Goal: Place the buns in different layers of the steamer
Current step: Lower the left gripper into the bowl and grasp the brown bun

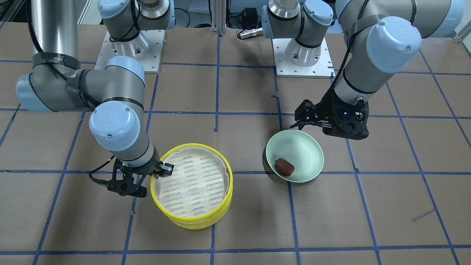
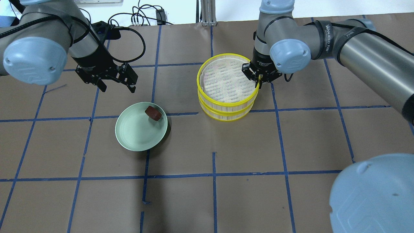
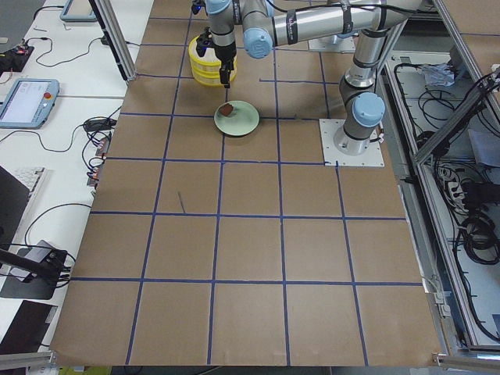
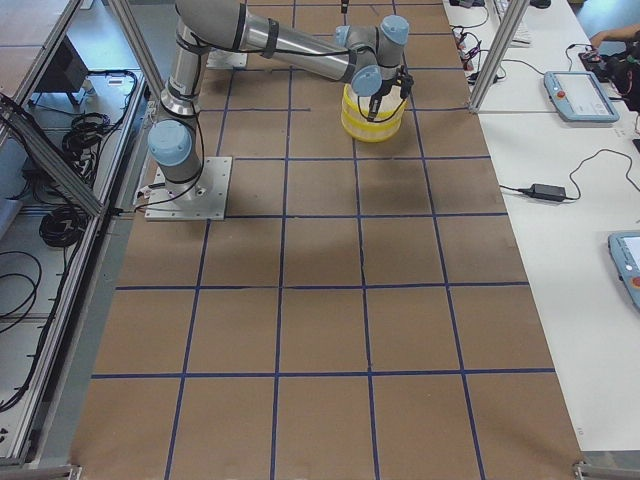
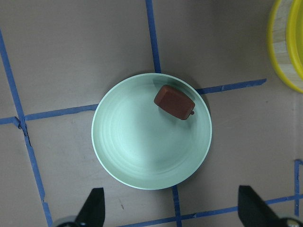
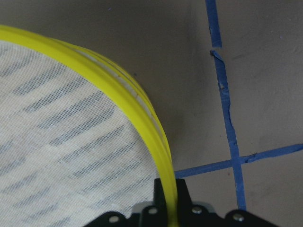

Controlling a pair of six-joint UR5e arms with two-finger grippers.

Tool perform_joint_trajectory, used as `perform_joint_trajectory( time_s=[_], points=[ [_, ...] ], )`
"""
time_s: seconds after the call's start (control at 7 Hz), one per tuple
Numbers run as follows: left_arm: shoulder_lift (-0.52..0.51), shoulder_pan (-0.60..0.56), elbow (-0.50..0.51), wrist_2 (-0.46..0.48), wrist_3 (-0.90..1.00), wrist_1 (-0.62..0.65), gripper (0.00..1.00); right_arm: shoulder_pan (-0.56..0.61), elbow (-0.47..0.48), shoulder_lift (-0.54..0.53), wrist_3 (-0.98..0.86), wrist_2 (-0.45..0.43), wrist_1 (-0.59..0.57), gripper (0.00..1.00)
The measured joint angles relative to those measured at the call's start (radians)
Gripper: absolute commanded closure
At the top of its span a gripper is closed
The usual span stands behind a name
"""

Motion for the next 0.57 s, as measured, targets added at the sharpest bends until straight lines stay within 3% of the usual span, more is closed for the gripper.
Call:
perform_joint_trajectory(
  time_s=[0.57],
  points=[
    [-0.125, -0.014, -0.048, -0.022, -0.114, 0.127, 0.0, 0.001, -0.004, -0.004, 0.027, 0.026, 0.001, 0.85]
  ],
)
